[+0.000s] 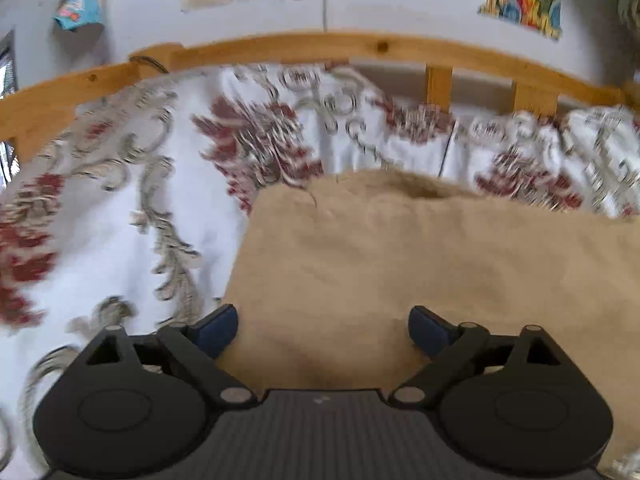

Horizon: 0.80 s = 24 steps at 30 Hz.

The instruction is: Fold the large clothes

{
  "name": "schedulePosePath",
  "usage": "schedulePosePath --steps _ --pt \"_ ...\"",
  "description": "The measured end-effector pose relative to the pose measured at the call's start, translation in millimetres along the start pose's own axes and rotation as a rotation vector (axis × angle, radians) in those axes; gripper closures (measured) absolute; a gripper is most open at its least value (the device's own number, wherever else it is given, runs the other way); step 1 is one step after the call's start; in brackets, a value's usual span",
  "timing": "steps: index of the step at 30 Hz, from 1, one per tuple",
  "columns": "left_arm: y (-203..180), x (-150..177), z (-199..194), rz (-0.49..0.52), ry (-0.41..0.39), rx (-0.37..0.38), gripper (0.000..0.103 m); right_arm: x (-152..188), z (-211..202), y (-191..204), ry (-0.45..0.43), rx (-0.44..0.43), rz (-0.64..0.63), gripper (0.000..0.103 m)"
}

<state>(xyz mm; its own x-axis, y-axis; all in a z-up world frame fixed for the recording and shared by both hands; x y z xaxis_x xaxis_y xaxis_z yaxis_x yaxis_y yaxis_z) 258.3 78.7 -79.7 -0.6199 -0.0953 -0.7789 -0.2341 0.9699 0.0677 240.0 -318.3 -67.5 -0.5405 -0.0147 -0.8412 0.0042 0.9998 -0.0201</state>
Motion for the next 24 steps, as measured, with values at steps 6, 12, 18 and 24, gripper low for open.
schedulePosePath --steps 6,12,18,24 --pt "11.1 22.8 -65.3 -0.175 0.047 0.088 0.0 3.0 -69.1 8.0 0.078 -0.05 0.182 0.001" --pt "10.8 52.3 -69.9 -0.309 0.164 0.251 0.0 34.4 -99.3 -2.6 0.199 -0.143 0.403 0.001" --pt "7.8 52.6 -33.4 -0.432 0.242 0.272 0.001 43.0 -66.6 -45.3 0.157 -0.095 0.63 0.002" --pt "19.4 47.0 -8.8 -0.535 0.263 0.235 0.002 47.0 -45.3 -70.9 0.059 -0.01 0.674 0.021"
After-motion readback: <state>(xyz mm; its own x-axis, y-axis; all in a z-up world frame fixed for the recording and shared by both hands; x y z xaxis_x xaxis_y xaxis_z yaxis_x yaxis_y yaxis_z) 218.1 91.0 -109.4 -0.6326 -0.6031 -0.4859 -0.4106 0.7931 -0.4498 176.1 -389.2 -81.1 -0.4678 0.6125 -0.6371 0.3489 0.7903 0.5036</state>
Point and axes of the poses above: each gripper's, at about its wrist camera, not at the fingertips, and z roughly the way its jaws point, y to its left, x to its underside, the point moved 5 cm from there along z, roughly the way its jaws point, and after that the axes turned 5 degrees about -x, right-handed, at the moved point
